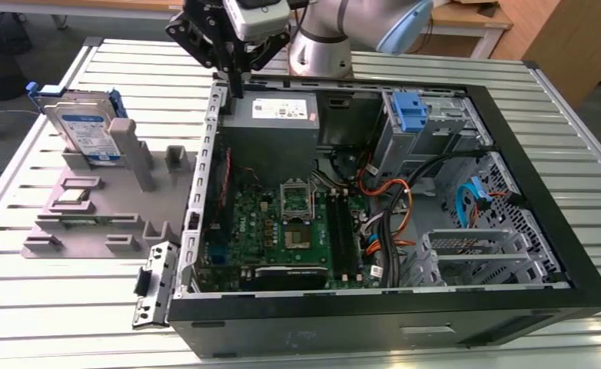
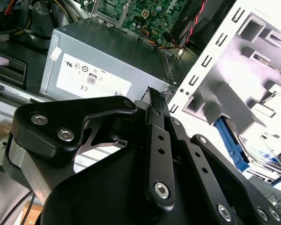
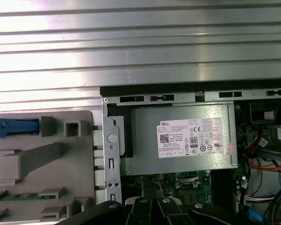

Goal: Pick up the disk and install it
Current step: 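Reach for the disk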

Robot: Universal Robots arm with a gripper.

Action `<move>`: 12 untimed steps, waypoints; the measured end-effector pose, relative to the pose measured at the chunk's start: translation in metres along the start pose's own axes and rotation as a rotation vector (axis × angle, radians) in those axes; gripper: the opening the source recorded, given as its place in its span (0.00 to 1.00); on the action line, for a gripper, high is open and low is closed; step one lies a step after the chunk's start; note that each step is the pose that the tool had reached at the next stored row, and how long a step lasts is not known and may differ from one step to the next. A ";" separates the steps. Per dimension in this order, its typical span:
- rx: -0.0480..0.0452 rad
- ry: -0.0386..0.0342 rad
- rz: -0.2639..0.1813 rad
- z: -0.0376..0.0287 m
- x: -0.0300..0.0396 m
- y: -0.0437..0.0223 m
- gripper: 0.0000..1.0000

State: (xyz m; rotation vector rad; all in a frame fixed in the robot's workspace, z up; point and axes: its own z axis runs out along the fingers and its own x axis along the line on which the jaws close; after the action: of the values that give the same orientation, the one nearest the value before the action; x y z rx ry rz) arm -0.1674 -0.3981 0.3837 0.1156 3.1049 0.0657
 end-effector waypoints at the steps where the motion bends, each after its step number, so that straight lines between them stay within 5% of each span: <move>1: 0.0000 0.0000 0.000 0.0000 0.0000 0.0000 0.10; 12: -0.0001 0.0000 0.000 0.0007 0.0060 -0.0005 0.10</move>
State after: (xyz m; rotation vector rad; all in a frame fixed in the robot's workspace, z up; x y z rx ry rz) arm -0.1735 -0.3981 0.3828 0.1156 3.1049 0.0658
